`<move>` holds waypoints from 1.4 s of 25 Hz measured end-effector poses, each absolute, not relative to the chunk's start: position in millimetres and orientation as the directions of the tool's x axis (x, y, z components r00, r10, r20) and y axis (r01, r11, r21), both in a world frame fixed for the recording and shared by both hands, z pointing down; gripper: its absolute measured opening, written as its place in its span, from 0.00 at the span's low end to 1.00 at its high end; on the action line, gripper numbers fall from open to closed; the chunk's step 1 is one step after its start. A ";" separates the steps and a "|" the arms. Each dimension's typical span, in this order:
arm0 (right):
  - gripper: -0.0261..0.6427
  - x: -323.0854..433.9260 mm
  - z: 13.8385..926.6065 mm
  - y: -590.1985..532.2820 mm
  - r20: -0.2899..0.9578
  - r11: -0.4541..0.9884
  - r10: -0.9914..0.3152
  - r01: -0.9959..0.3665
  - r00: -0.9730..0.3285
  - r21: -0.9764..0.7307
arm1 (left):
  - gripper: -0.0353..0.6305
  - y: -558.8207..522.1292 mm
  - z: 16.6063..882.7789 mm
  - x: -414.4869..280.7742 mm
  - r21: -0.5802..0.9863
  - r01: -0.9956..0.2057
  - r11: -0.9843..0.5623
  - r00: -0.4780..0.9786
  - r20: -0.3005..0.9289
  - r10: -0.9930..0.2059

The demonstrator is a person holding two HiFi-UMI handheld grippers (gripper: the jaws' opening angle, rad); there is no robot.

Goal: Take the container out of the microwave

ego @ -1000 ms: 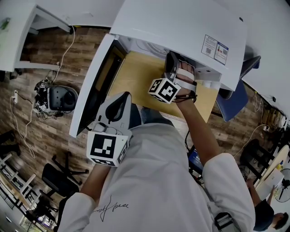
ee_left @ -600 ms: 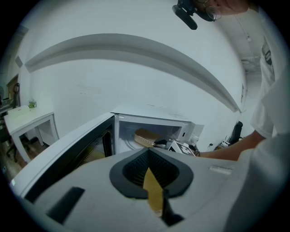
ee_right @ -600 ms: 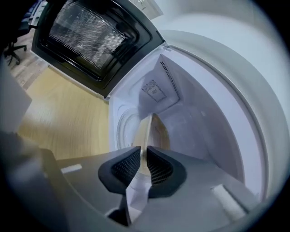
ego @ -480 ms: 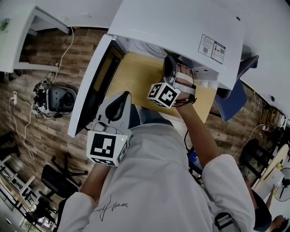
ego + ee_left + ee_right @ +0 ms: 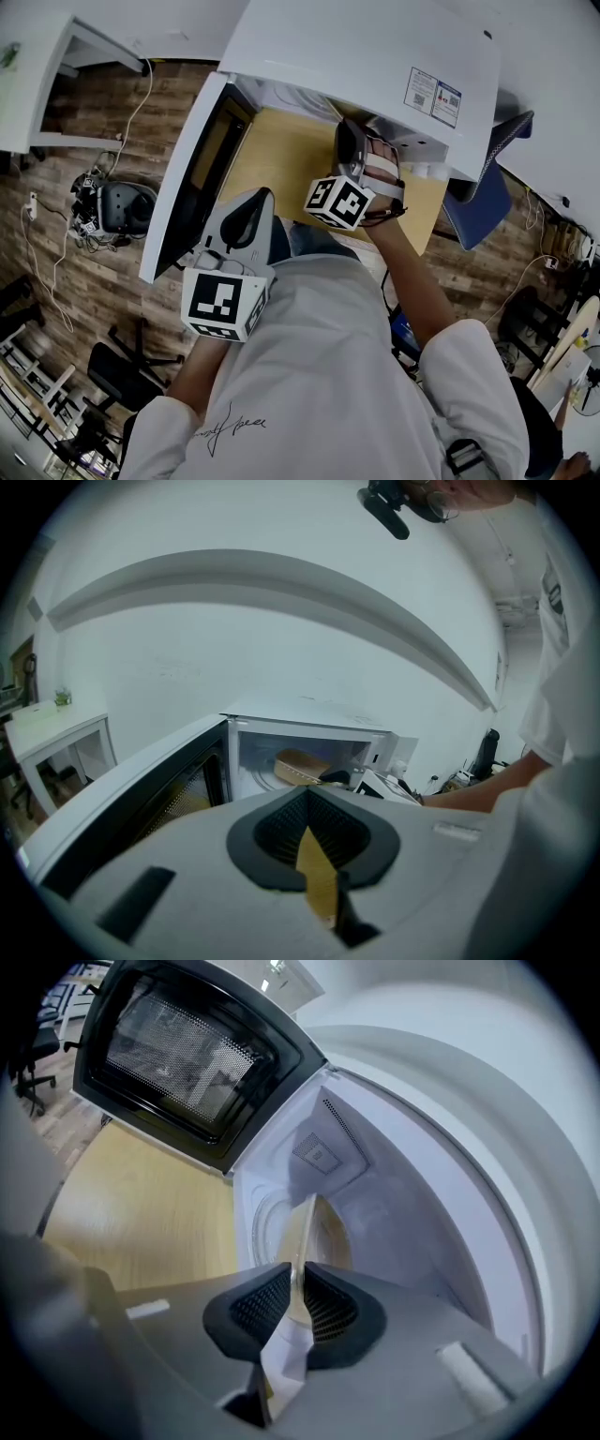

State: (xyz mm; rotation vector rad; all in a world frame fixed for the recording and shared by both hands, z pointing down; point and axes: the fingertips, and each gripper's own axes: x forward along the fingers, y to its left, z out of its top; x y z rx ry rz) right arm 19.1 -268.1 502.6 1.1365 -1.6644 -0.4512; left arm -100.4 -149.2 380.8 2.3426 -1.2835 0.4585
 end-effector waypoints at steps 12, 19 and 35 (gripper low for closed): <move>0.13 19.9 494.1 -259.7 0.548 0.507 -0.832 -0.516 -0.084 0.691 | 0.04 -145.9 380.2 -97.6 0.205 -0.857 -0.472 0.509 0.475 -0.718; 0.13 17.7 489.6 -250.0 0.562 0.527 -0.820 -0.531 -0.110 0.664 | 0.04 -142.4 378.2 -95.4 0.205 -0.860 -0.467 0.505 0.472 -0.723; 0.13 16.0 477.3 -221.9 0.582 0.569 -0.790 -0.583 -0.192 0.580 | 0.04 -136.9 375.9 -91.1 0.204 -0.862 -0.463 0.502 0.458 -0.733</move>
